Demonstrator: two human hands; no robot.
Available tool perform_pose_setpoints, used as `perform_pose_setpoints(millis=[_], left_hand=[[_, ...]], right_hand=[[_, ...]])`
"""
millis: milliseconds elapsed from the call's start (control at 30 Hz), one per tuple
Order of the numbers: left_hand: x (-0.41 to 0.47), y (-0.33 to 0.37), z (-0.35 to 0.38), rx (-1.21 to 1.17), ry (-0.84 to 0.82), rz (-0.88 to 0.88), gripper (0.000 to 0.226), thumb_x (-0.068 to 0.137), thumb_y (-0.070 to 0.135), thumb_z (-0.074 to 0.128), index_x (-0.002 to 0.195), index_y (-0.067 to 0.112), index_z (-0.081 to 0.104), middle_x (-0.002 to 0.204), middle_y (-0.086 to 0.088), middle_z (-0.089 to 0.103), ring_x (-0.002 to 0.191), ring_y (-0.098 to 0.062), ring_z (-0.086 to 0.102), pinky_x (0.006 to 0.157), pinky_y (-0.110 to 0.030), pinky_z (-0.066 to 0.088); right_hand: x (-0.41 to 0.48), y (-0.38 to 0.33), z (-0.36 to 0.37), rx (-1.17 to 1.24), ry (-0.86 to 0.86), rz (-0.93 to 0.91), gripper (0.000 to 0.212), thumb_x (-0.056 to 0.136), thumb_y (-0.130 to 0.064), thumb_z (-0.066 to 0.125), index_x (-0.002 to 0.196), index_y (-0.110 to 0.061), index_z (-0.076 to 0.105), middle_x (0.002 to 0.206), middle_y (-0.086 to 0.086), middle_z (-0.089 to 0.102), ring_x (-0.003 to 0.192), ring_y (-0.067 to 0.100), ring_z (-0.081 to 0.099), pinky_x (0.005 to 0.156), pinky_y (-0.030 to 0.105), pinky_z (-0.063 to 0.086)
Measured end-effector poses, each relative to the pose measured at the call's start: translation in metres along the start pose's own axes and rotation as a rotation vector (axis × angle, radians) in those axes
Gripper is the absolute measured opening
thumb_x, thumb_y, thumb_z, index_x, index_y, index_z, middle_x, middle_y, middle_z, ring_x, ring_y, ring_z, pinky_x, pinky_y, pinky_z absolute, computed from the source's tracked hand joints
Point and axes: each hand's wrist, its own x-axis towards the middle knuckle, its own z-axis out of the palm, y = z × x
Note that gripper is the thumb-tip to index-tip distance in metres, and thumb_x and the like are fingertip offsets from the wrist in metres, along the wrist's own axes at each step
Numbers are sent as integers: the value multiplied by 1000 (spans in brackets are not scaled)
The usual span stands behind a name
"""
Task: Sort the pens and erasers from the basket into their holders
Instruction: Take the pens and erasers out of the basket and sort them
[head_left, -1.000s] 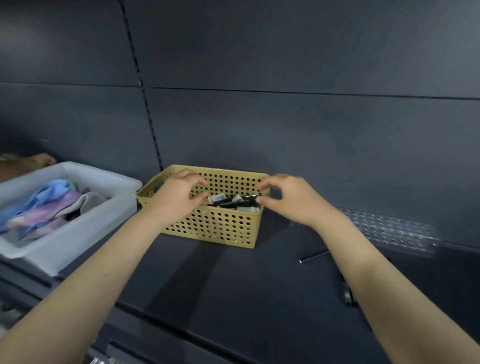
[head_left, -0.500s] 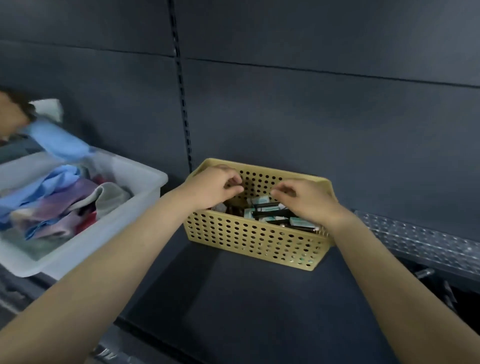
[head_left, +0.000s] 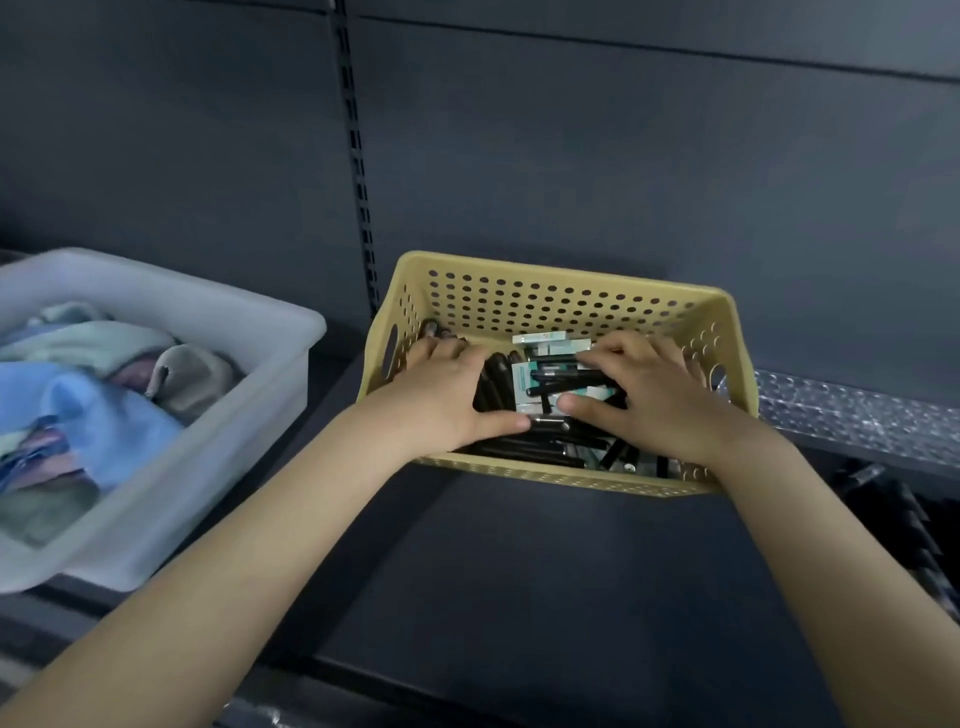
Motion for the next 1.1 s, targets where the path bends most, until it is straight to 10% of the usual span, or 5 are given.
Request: perform_pose_setpoints(millis=[567, 767, 1100], left_hand=[[0, 5, -2, 148, -155, 86, 89, 68, 79, 53, 144, 36, 37, 144, 11, 30, 131, -27, 17, 112, -48, 27], [0, 8, -1, 209, -104, 96, 75, 75, 74, 53, 137, 34, 47, 135, 6, 37, 123, -29, 32, 103, -49, 38], [0, 6, 0, 262, -49, 135, 47, 88, 59, 51, 123, 28, 50, 127, 1, 38, 111, -26, 40, 92, -45, 46]], right_hand=[[0, 0, 1, -67, 8, -16, 114, 49, -88, 38, 148, -30, 28, 146, -8, 34, 137, 12, 17, 113, 45, 15], [-2, -1, 3, -191, 145, -11, 95, 54, -88, 24, 121, -30, 59, 123, -8, 53, 123, 17, 36, 104, 42, 23], [-1, 5, 11, -229, 218, -1, 64, 79, -76, 27, 107, -28, 58, 114, -8, 61, 121, 15, 47, 108, 40, 9]])
